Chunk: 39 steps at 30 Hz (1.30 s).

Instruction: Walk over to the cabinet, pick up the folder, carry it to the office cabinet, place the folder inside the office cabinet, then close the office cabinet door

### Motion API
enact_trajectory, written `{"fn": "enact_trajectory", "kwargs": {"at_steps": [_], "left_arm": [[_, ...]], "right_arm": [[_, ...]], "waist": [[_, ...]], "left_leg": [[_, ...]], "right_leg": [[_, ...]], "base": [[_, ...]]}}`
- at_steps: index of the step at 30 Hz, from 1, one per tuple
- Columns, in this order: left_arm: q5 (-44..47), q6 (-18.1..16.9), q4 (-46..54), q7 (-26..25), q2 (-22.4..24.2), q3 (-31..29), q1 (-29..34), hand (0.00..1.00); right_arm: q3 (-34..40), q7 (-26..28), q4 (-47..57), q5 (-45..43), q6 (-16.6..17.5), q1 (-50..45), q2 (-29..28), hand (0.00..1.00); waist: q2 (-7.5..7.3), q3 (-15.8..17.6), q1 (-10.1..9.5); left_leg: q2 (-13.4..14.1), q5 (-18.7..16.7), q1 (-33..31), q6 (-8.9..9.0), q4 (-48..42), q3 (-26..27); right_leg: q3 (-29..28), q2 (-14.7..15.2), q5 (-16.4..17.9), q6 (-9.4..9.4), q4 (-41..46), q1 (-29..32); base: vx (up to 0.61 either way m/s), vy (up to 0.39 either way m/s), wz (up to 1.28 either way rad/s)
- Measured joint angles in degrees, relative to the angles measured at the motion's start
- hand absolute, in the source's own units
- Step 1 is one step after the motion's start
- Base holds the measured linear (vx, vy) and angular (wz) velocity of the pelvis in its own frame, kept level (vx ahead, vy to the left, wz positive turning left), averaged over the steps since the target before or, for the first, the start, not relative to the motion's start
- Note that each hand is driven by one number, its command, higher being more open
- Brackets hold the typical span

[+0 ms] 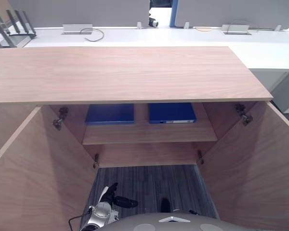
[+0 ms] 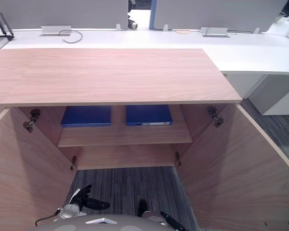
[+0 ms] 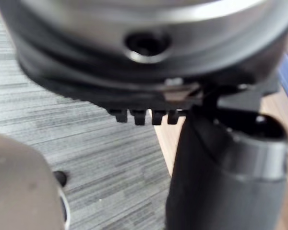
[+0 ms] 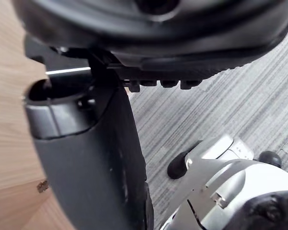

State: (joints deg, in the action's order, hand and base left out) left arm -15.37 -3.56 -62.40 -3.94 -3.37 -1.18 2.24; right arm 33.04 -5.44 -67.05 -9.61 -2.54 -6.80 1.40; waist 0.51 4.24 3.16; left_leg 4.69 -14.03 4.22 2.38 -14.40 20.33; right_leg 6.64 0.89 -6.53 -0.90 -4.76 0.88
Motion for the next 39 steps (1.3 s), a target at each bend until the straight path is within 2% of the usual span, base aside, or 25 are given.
{"fn": "enact_trajectory", "kwargs": {"at_steps": [2, 3, 4, 6, 7, 8, 9, 12, 17, 24, 30, 31, 32, 33, 34, 36, 37, 38, 39], "left_arm": [[1.83, 0.01, 0.45, -0.72, 0.37, -2.13, -0.16, 1.0], [1.98, -0.1, 1.07, -1.0, 0.68, -3.11, -0.34, 1.0], [2.16, -0.15, 1.13, -1.2, 1.11, -3.53, -0.3, 1.0], [2.56, -0.11, 1.26, -2.1, 3.09, -5.51, 0.13, 1.0], [3.22, -0.1, 1.26, -2.26, 3.33, -5.55, 0.32, 1.0], [3.98, -0.09, 1.21, -2.49, 3.54, -5.95, 0.58, 1.0], [3.99, 0.01, 1.23, -2.81, 3.57, -6.32, 0.56, 1.0], [4.06, 0.0, 1.27, -3.51, 3.47, -7.56, 1.01, 1.0], [3.97, -0.04, 1.21, -3.1, 3.87, -7.94, 1.27, 1.0], [3.99, -0.04, 2.08, -2.86, 5.81, -11.44, 2.35, 1.0], [3.96, -0.08, 2.86, -2.0, 5.56, -12.73, 2.48, 1.0], [3.96, -0.1, 2.86, -1.95, 5.54, -12.71, 2.21, 1.0], [3.97, -0.13, 2.86, -1.96, 5.59, -12.71, 2.15, 1.0], [4.02, -0.16, 2.89, -2.01, 5.62, -12.71, 2.07, 1.0], [4.01, -0.19, 2.93, -2.06, 5.67, -12.72, 1.75, 1.0], [3.92, -0.05, 2.75, -2.03, 5.06, -12.72, 1.94, 1.0], [3.92, -0.02, 2.72, -2.02, 4.83, -12.73, 2.32, 1.0], [3.88, -0.03, 2.73, -1.93, 4.26, -12.79, 2.25, 1.0], [3.84, -0.13, 2.74, -1.94, 3.78, -12.95, 1.95, 1.0]], "right_arm": [[0.03, -0.08, -0.21, 0.0, 0.72, 1.37, -0.17, 1.0], [0.14, -0.05, -0.15, 0.07, 0.95, 2.19, -0.45, 1.0], [0.15, -0.11, 0.1, 0.06, 1.06, 2.19, -0.14, 1.0], [0.18, -0.44, 0.99, 0.03, 1.36, 1.61, 0.79, 1.0], [0.15, -0.42, 1.05, 0.01, 1.42, 1.43, 0.96, 1.0], [0.13, -0.41, 1.34, -0.13, 1.51, 1.22, 1.01, 1.0], [0.02, -0.47, 1.9, -0.16, 1.56, 1.01, 0.63, 1.0], [-1.51, -0.43, 2.16, 0.07, 1.59, 0.55, 0.21, 1.0], [-2.24, -0.02, 2.71, 0.17, 1.59, 0.1, 0.25, 1.0], [-3.66, 0.52, 3.26, 0.16, 1.6, -0.7, 0.75, 1.0], [-6.1, 0.4, 4.82, 0.0, 1.48, -1.16, 0.7, 1.0], [-6.66, 0.42, 5.49, 0.05, 1.3, -1.3, 0.74, 1.0], [-6.68, 0.5, 6.29, 0.16, 1.04, -1.33, 0.73, 1.0], [-6.54, 0.4, 6.87, 0.15, 0.89, -1.57, 0.62, 1.0], [-6.24, -0.11, 7.12, -0.12, 0.81, -1.72, 0.58, 1.0], [-4.89, -0.26, 8.14, -0.16, 1.22, -3.27, 0.64, 1.0], [-4.9, -0.24, 8.47, -0.08, 1.24, -3.8, 0.53, 1.0], [-4.88, -0.22, 8.39, 0.3, 1.06, -4.66, 0.21, 1.0], [-4.55, -0.1, 8.36, 0.44, 0.67, -4.67, -0.34, 1.0]], "waist": [[-1.1, 0.61, -0.04], [-0.43, 1.77, -0.2], [0.11, 1.99, -0.31], [2.49, 1.89, -0.81], [2.88, 1.65, -1.05], [3.49, 1.23, -1.29], [2.74, 1.3, -1.25], [1.89, 0.96, -1.44], [2.3, 0.7, -1.34], [3.08, 0.28, -1.48], [1.2, 0.6, -1.63], [1.11, 0.73, -1.74], [1.15, 0.76, -2.14], [1.24, 0.81, -2.43], [2.35, 1.19, -2.81], [2.04, 1.34, -1.81], [1.74, 1.34, -1.76], [0.73, 1.58, -1.83], [-0.35, 1.85, -1.9]], "left_leg": [[0.06, -0.21, -3.65, -0.13, -7.08, -6.11], [-0.13, -1.45, -5.46, 0.17, -10.96, -11.07], [0.02, -2.62, -5.96, 0.14, -11.92, -12.96], [1.05, -4.16, -6.46, 1.1, -9.75, -19.17], [0.93, -4.31, -5.82, 1.47, -7.7, -19.99], [0.32, -4.49, -3.65, 0.9, -3.03, -19.75], [-0.75, -3.68, -2.84, 0.24, -1.14, -18.48], [-1.94, -3.3, -1.3, -0.39, 1.09, -15.49], [-2.1, -3.0, 1.5, -0.76, 3.68, -12.7], [-2.12, -2.97, 5.4, -0.75, 3.42, -8.84], [-2.6, -4.04, 5.64, -1.81, 2.41, -3.29], [-2.44, -4.5, 5.32, -1.84, 1.69, -1.4], [-2.11, -4.62, 5.02, -1.99, 1.4, 0.77], [-1.67, -4.59, 4.89, -2.04, 1.42, 2.97], [-0.67, -4.54, 4.75, -2.12, 1.27, 5.19], [1.7, -4.52, 5.55, -2.09, 0.41, 8.83], [2.27, -4.53, 5.88, -2.07, 0.17, 9.62], [2.92, -4.64, 6.7, -1.85, -0.66, 11.39], [2.93, -4.75, 6.9, -1.68, -1.41, 12.7]], "right_leg": [[-2.72, 0.05, 0.12, 0.17, 0.91, 0.86], [-4.27, -0.05, 0.28, 0.24, 1.64, 1.43], [-4.95, -0.35, 0.3, 0.2, 1.73, 1.77], [-7.07, -1.12, -0.01, -0.9, 2.07, 3.22], [-7.66, -1.13, -0.02, -1.3, 2.37, 3.83], [-8.67, -0.95, -0.1, -2.01, 2.99, 4.89], [-9.32, 0.08, -0.73, -2.75, 3.07, 5.26], [-11.67, 0.74, -0.96, -3.25, 3.54, 6.03], [-13.09, 0.19, -1.01, -3.36, 3.53, 6.02], [-13.19, -0.56, -0.36, -3.15, 6.36, 4.78], [-15.03, -1.06, 1.61, -2.88, 11.03, 8.33], [-14.28, -0.94, 1.79, -2.86, 11.5, 9.47], [-10.55, -0.3, 2.68, -1.49, 12.49, 10.57], [-4.88, 1.2, 4.04, 0.43, 13.99, 11.85], [1.46, 3.15, 5.37, 2.37, 17.0, 13.42], [15.96, 9.12, 9.46, 5.25, 31.15, 13.56], [18.16, 10.18, 11.2, 4.83, 32.38, 12.42], [21.13, 11.5, 13.73, 4.01, 31.87, 10.33], [23.15, 10.72, 14.61, 4.11, 30.46, 9.64]], "base": [[0.04, -0.057, -0.61], [0.0, -0.014, -0.52], [-0.04, 0.065, -0.63], [-0.01, 0.13, -0.6], [0.02, 0.168, -0.56], [0.02, 0.179, -0.46], [0.02, 0.21, -0.42], [0.02, 0.161, -0.41], [0.07, 0.064, -0.33], [0.02, 0.009, -0.21], [-0.14, -0.039, -0.39], [-0.18, -0.07, -0.73], [-0.17, -0.071, -0.9], [-0.12, -0.069, -1.02], [-0.06, -0.072, -1.12], [0.03, -0.103, -0.95], [0.11, -0.136, -0.76], [0.11, -0.126, -0.79], [0.11, -0.223, -0.99]]}}
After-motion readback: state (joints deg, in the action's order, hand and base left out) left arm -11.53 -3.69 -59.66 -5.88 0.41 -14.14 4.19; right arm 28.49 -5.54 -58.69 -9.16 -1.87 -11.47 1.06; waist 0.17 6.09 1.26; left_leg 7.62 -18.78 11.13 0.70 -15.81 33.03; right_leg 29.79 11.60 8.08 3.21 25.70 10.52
